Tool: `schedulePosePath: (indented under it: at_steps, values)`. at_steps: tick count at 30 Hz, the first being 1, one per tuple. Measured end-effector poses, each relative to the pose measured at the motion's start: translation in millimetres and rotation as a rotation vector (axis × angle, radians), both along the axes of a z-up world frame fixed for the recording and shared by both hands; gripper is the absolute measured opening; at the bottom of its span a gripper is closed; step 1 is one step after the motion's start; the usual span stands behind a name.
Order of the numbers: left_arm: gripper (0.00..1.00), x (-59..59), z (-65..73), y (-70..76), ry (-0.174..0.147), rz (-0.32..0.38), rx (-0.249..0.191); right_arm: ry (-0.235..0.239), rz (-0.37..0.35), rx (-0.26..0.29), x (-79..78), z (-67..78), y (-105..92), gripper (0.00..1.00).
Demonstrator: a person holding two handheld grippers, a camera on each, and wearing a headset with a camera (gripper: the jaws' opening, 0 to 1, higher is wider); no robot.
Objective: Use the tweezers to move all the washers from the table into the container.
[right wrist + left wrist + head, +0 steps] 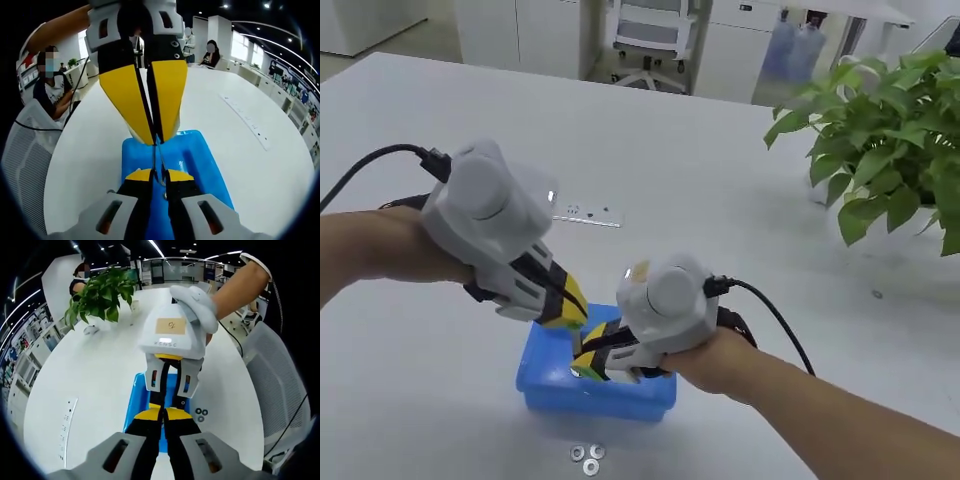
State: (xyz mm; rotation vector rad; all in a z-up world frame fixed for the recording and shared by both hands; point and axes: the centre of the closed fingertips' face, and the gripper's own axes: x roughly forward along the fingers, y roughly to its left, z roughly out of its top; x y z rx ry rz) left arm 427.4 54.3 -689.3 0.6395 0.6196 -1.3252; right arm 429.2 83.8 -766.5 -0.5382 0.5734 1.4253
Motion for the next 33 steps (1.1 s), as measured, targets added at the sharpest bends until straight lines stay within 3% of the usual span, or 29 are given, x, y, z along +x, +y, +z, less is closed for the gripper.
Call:
schedulePosePath:
  at_steps: [23,33]
  values:
    - [0.05,-22.2,40.1,-10.6,-0.048,-0.031,-0.007,-0.074,-0.034,0.054,-17.0,41.4,-9.7,0.11]
    - [0.05,-39.4,47.3,-18.0,-0.055,-0.047,-0.01,-0.095,-0.047,0.064,-32.8,49.2,-17.3,0.11]
